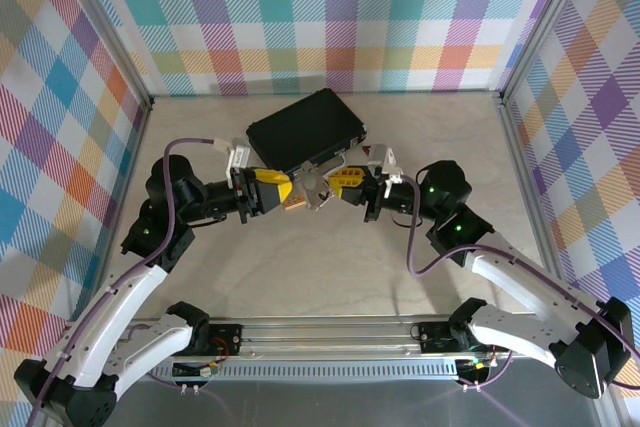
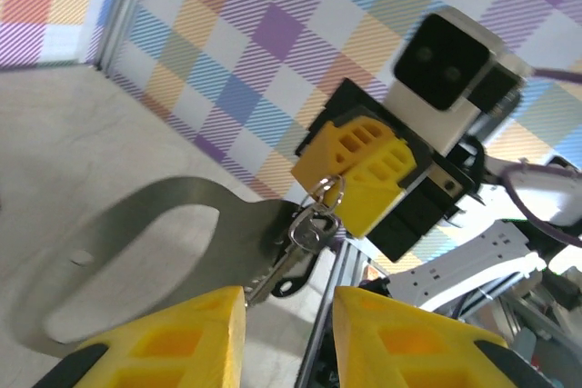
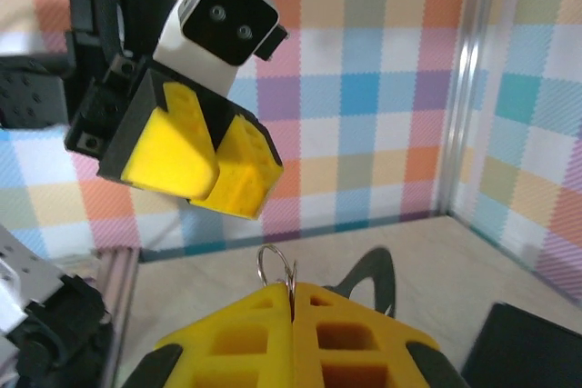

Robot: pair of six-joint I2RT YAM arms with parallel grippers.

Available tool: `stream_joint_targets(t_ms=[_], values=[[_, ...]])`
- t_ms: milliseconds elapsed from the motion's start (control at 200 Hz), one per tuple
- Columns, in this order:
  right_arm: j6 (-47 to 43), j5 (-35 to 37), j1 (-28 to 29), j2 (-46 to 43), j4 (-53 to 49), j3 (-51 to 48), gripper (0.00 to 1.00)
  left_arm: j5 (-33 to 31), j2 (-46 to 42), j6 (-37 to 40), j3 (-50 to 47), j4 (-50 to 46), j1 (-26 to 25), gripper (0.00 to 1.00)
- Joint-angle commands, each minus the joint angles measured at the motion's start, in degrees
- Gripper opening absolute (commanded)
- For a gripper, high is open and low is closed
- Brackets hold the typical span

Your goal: Put the keys on the keyring

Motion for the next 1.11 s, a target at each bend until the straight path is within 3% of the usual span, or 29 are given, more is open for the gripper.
stream_joint_targets(t_ms=[0, 155, 365, 775, 1100], values=[[6.8, -8.7, -0.4, -0.5, 6.2, 1.9, 0.0, 1.8, -0.6, 5.4, 3.1, 1.4, -1.9, 0.32], [9.8, -11.1, -1.0, -0.1, 8.5, 2.6, 0.0, 1.8, 1.6, 8.8, 6.5, 1.6, -4.0, 0.32], [14.5, -12.7, -1.9, 0.1, 14.2, 2.5, 0.0, -0.3, 4.4, 16.7, 11.4, -5.7, -8.5, 0.31], [16.7, -13.2, -2.3, 0.0, 16.1, 2.4, 0.0, -2.6, 5.7, 21.2, 13.8, -9.4, -12.6, 0.27], [16.2, -14.3, -2.3, 0.0, 14.9, 2.8, 0.0, -4.9, 8.2, 24.3, 16.5, -11.3, -14.2, 0.18]])
